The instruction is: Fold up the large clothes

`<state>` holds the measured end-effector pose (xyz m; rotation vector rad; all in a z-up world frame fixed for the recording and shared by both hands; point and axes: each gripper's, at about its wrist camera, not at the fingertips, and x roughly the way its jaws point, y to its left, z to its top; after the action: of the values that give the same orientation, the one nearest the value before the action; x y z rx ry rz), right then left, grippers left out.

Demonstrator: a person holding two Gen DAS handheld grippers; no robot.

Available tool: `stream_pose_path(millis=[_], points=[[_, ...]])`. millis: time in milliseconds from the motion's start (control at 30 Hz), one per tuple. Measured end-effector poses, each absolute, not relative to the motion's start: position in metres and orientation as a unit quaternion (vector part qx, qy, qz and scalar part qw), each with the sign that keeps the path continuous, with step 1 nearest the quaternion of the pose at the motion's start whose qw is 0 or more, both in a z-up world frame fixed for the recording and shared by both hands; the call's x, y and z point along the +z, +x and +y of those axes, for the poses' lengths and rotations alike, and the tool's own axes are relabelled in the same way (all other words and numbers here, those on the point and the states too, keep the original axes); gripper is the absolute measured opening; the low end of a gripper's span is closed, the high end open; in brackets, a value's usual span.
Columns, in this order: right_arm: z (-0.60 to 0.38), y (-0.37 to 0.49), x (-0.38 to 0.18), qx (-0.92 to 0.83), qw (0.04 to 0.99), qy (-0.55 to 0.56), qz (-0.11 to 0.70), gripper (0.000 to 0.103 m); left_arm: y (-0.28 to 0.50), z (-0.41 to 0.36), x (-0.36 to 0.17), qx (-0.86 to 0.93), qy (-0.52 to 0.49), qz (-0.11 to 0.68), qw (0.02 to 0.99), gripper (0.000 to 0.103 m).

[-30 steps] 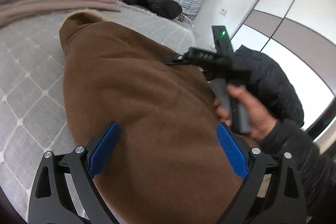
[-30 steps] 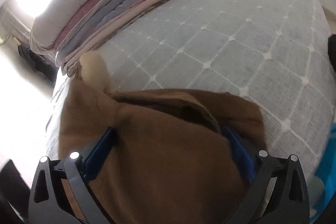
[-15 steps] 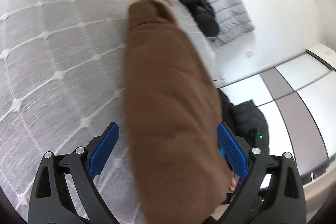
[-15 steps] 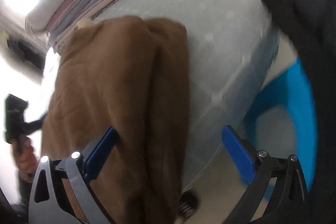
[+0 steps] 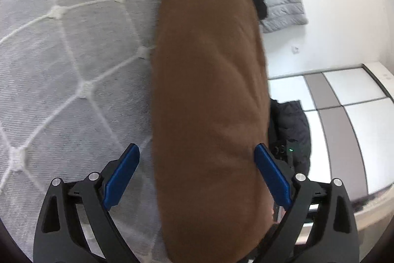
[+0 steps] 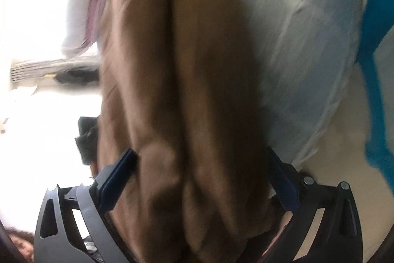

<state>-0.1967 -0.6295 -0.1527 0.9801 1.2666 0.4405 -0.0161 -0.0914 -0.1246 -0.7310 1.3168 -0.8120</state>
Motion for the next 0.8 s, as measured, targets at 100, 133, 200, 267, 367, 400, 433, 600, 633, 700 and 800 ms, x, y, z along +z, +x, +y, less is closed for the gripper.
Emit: stream_pose_path(millis=[100,133,200,267,367,400,433,600,633,700,800], points=[[-0.617,-0.198,-0.138,0.221,0.676,0.422,0.563,0.098,-0.022,-0.100,-0.117,-0.369,-0.297,0.577,0.666,0.091],[-0.613,-0.197,-0.132,0.235,0.676,0.422,0.557,0.098,-0.024,-0.104,-0.115,-0.367,-0.283,0.576,0.674,0.091],[-0.609,-0.195,-0.128,0.245,0.676,0.422,0.552,0.098,-0.025,-0.106,-0.114,-0.365,-0.276,0.576,0.678,0.091],[-0.609,-0.191,-0.134,0.239,0.670,0.432,0.555,0.098,-0.024,-0.108,-0.116,-0.366,-0.281,0.577,0.674,0.091],[-0.608,-0.192,-0.135,0.240,0.676,0.437,0.543,0.098,-0.027,-0.111,-0.110,-0.371,-0.282,0.569,0.677,0.091],[-0.605,-0.194,-0.128,0.247,0.681,0.437,0.533,0.098,-0.028,-0.112,-0.104,-0.375,-0.276,0.565,0.681,0.091],[-0.602,-0.195,-0.121,0.258,0.684,0.440,0.521,0.098,-0.030,-0.111,-0.099,-0.380,-0.273,0.560,0.684,0.091],[-0.599,-0.195,-0.125,0.248,0.678,0.448,0.528,0.098,-0.027,-0.107,-0.092,-0.385,-0.268,0.560,0.683,0.091],[-0.601,-0.194,-0.134,0.238,0.672,0.454,0.535,0.098,-0.025,-0.106,-0.093,-0.382,-0.265,0.563,0.683,0.091],[-0.604,-0.192,-0.152,0.236,0.657,0.483,0.530,0.098,-0.022,-0.109,-0.097,-0.379,-0.260,0.570,0.681,0.091],[-0.597,-0.194,-0.150,0.237,0.663,0.484,0.521,0.098,-0.019,-0.113,-0.121,-0.371,-0.280,0.599,0.652,0.093]])
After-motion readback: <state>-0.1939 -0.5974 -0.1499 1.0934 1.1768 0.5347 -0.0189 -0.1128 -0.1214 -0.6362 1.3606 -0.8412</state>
